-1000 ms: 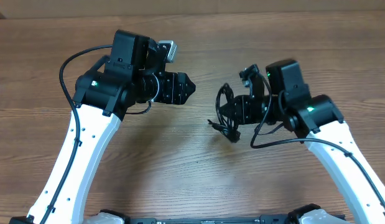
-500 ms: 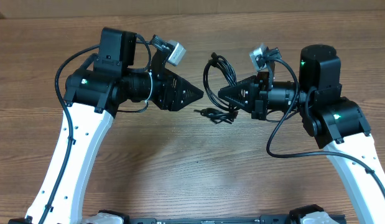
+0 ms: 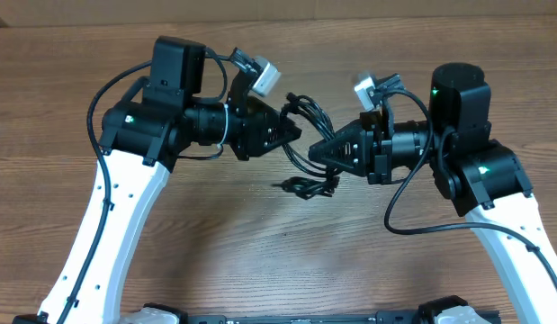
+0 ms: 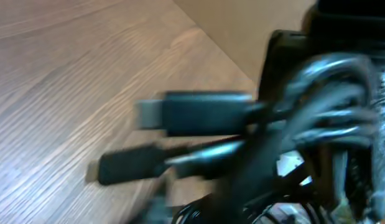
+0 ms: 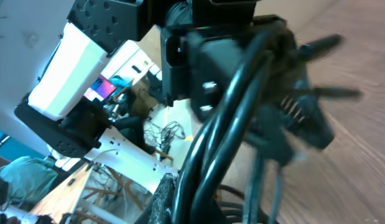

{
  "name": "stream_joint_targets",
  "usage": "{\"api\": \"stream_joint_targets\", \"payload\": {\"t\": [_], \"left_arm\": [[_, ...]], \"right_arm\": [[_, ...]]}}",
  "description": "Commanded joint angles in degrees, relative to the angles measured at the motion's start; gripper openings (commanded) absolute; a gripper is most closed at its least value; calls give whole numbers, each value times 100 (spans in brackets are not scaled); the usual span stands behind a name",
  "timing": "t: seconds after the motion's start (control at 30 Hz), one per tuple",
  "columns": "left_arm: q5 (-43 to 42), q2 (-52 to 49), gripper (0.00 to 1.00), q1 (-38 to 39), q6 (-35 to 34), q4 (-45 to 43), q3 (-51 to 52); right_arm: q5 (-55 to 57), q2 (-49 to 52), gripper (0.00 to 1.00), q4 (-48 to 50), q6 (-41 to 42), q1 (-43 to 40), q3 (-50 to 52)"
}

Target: Untangle cables

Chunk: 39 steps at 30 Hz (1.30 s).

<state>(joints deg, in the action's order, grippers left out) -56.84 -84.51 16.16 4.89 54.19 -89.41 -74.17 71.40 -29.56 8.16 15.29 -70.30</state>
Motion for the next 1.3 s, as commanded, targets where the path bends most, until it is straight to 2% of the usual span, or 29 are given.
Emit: {"api": "stream_joint_targets", "payload": {"t": [0.0,0.07,0.2,0.3,0.4,0.47,0.5,0.73,0.87,0.97,1.03,1.1,1.13,1.17,1.2,1.27], "left_arm": [[-118,-13,4,37,70,-24,-107],[-4,-13,4,24,61,-20,-107],[782,-13,4,-28,-365,168,-107],[1252,-13,4,-28,-367,448,-107],[1266,-13,4,-28,-365,522,-107],[1209,-13,4,-28,-365,522,-107],[1165,-13,4,-24,-365,522,-107],[964,-13,4,55,-354,514,-107],[299,-13,4,90,114,514,-107],[-293,-13,4,114,734,549,-107],[-461,-13,4,164,966,557,-107],[-407,-13,4,188,973,557,-107],[-409,-13,4,188,973,557,-107],[-411,-13,4,188,973,557,-107],[-409,-13,4,188,973,555,-107],[-409,-13,4,188,973,553,-107]], "right_arm": [[-199,-109,5,31,42,46,-210],[144,-109,18,-199,39,33,-210],[1637,-109,67,-1147,35,28,-210],[2385,-109,80,-1475,37,28,-210],[2872,-111,82,-1478,35,31,-210],[3067,-109,82,-1471,-20,31,-210],[3106,-111,82,-1473,-400,46,-210],[3110,-109,79,-1458,-1281,46,-210],[3108,-105,77,-1453,-2011,46,-210],[3110,-96,73,-1453,-2356,46,-210],[3112,-94,59,-1447,-2417,46,-210],[3112,-94,34,-1445,-2415,46,-210],[3112,-94,18,-1447,-2415,46,-210],[3112,-94,10,-1451,-2413,46,-210],[3110,-94,5,-1451,-2411,46,-210],[3108,-94,4,-1453,-2409,46,-210]]}}
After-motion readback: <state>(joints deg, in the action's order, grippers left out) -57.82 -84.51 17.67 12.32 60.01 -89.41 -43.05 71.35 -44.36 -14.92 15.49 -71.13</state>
